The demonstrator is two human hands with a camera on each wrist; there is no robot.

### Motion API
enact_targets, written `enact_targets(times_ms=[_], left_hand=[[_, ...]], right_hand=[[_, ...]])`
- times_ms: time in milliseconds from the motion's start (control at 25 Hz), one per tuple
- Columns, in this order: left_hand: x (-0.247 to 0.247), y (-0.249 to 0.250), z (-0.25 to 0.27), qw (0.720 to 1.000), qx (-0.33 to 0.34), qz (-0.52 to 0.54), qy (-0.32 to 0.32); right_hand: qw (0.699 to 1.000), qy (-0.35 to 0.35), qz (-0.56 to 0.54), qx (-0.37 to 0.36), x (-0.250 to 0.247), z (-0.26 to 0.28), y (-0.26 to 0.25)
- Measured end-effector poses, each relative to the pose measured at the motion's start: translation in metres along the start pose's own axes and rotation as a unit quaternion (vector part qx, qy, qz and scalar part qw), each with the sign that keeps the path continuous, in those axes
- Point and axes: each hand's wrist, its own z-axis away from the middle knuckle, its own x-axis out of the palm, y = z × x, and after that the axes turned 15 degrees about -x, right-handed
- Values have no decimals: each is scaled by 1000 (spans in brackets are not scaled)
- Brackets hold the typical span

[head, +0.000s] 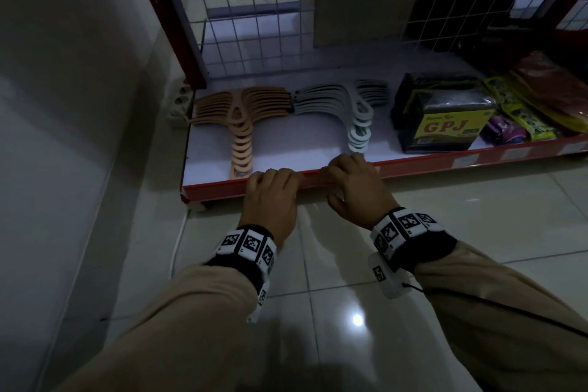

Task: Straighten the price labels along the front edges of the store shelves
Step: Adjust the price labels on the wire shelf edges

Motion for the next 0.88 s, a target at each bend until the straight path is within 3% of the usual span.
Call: enact_targets(times_ms=[200, 360, 520, 640, 880], left_hand=[[-11, -42, 14, 998, -54, -15, -7], [-14, -57, 23, 998, -50, 10, -21], [-15, -66, 23, 987, -152, 41, -5], [-16, -76, 27, 981, -189, 43, -2], [-16, -90, 32, 988, -144, 49, 5]], right_hand=[[999, -2, -17, -50, 9, -26, -30], [998, -9, -11, -63, 17, -39, -44], [998, -8, 13, -60, 23, -45, -54], [998, -24, 49, -33, 29, -47, -60], [998, 44, 1, -52, 37, -60, -70]])
